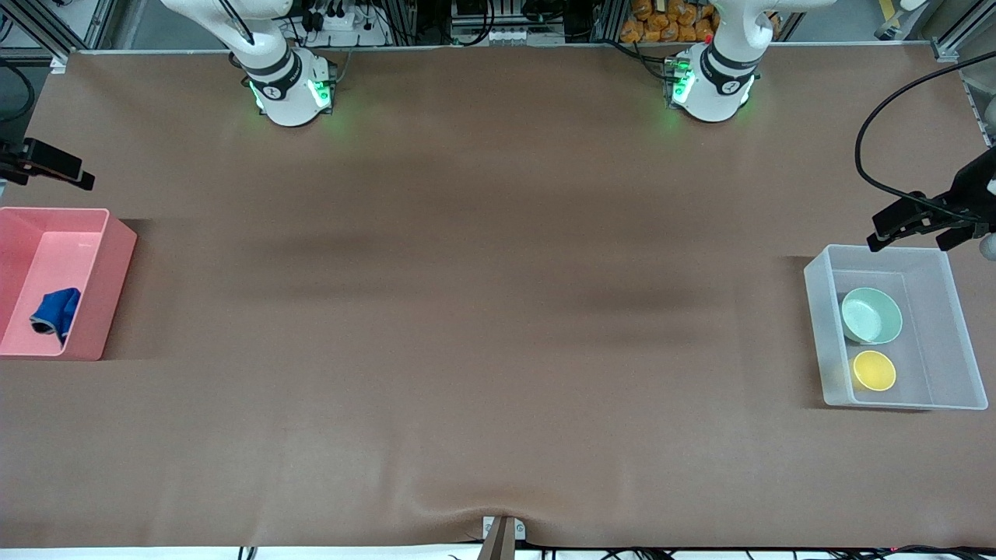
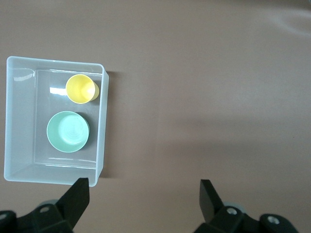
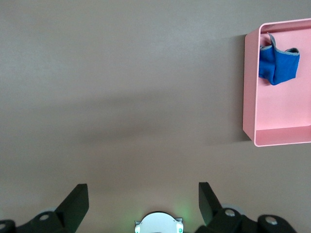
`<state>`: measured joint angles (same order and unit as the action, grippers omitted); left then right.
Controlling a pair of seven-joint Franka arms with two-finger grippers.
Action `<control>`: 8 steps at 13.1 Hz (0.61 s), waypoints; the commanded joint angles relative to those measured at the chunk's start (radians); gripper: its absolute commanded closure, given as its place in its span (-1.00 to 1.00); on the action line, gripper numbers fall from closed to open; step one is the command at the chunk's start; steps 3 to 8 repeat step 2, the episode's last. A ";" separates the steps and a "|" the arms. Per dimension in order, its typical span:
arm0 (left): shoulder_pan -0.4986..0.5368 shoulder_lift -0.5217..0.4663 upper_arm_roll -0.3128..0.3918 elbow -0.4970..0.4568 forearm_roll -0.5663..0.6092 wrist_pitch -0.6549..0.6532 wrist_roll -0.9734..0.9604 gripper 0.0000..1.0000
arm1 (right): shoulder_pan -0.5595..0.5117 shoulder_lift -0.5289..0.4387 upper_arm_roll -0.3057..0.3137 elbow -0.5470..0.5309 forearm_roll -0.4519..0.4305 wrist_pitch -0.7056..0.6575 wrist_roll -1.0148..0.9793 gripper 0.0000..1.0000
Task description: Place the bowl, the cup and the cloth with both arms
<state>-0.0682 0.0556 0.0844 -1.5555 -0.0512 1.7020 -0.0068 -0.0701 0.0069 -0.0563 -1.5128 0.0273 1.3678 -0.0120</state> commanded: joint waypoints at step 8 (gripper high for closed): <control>0.004 0.000 0.001 0.006 -0.013 -0.013 -0.013 -1.00 | -0.014 -0.005 0.009 -0.012 -0.010 0.008 -0.011 -1.00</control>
